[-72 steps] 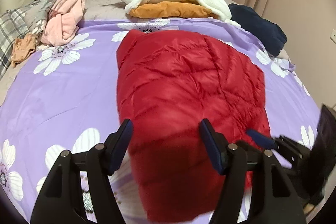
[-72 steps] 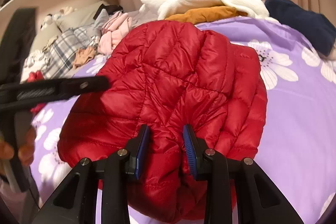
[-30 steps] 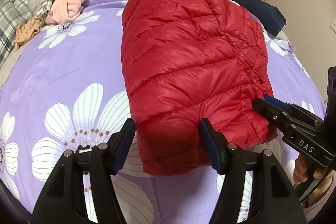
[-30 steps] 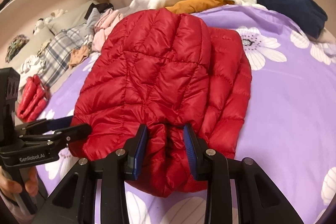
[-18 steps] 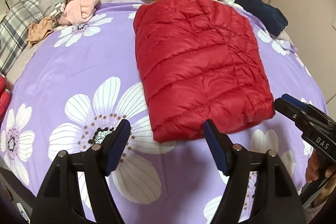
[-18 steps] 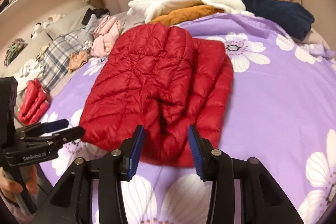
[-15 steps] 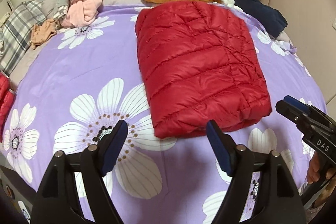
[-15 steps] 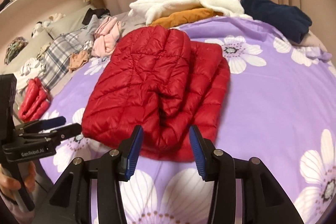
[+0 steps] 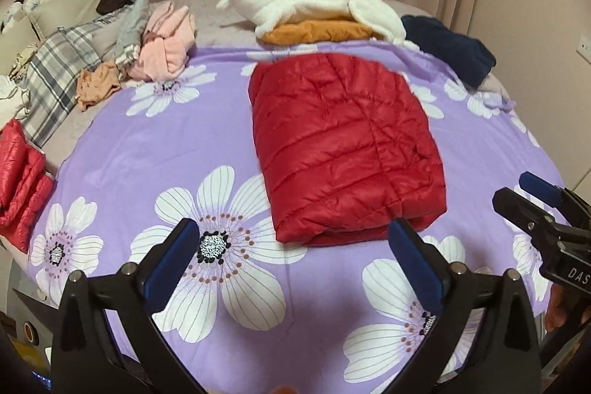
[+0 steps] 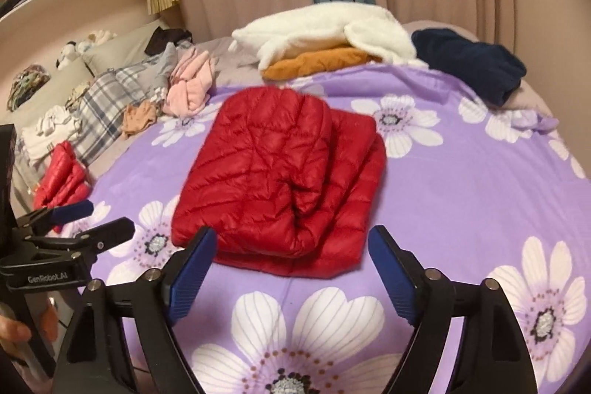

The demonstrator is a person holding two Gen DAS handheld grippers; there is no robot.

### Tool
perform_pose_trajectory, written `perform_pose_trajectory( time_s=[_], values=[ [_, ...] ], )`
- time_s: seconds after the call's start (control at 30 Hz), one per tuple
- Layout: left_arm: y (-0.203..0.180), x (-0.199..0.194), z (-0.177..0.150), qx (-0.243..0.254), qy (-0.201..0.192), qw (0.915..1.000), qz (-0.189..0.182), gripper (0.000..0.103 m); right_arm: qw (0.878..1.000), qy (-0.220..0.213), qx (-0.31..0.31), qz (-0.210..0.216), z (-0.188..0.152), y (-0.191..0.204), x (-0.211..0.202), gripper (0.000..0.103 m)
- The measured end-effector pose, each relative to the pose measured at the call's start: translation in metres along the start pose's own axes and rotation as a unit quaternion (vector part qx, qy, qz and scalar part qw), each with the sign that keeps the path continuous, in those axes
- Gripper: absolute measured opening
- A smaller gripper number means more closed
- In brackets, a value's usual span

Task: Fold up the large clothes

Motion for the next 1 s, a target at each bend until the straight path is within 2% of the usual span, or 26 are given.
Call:
perform_pose_trajectory(
  time_s=[0.13,0.23,0.3,0.4,0.47,0.6,0.67,1.0],
  values=[
    [0.001,-0.014,0.006,-0.012,-0.006,0.9999,0.001,0.103,1.0,-0.009,0.004,-0.012,0.007,0.002,-0.014,0.093],
    [0.005,-0.024,0.01,-0.014,-0.007,0.9996,0.023,0.103,1.0,-0.017,0.013,-0.012,0.012,0.002,-0.023,0.101],
    [0.008,-0.03,0.013,-0.019,-0.012,0.9993,0.031,0.103,1.0,-0.019,0.017,-0.011,0.016,0.002,-0.027,0.101],
    [0.008,-0.038,0.013,-0.031,-0.011,0.9994,0.01,0.103,0.999,-0.025,0.018,-0.013,0.019,0.005,-0.033,0.101],
    [0.009,-0.041,0.013,-0.031,-0.014,0.9994,0.01,0.103,0.999,-0.029,0.014,-0.015,0.02,0.008,-0.035,0.101],
    [0.009,-0.036,0.011,-0.01,-0.019,0.998,0.059,0.103,0.999,-0.024,0.008,-0.042,0.015,0.008,-0.026,0.102],
    [0.01,-0.031,0.007,-0.007,-0.01,0.9976,0.069,0.103,0.999,-0.012,0.014,-0.05,0.01,0.006,-0.018,0.102],
    [0.006,-0.024,0.002,-0.012,0.002,0.9985,0.054,0.103,0.998,-0.006,0.014,-0.055,0.006,0.004,-0.02,0.102]
  ],
)
Point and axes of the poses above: each gripper's, at about its wrist camera, not at the fingertips, and x roughly the way its jaws point, y to its left, z to its top, the point moved 7 cm from there along x, roughly the way its jaws point, and after that the axes turned 1 degree about y, right-handed, at the moved point
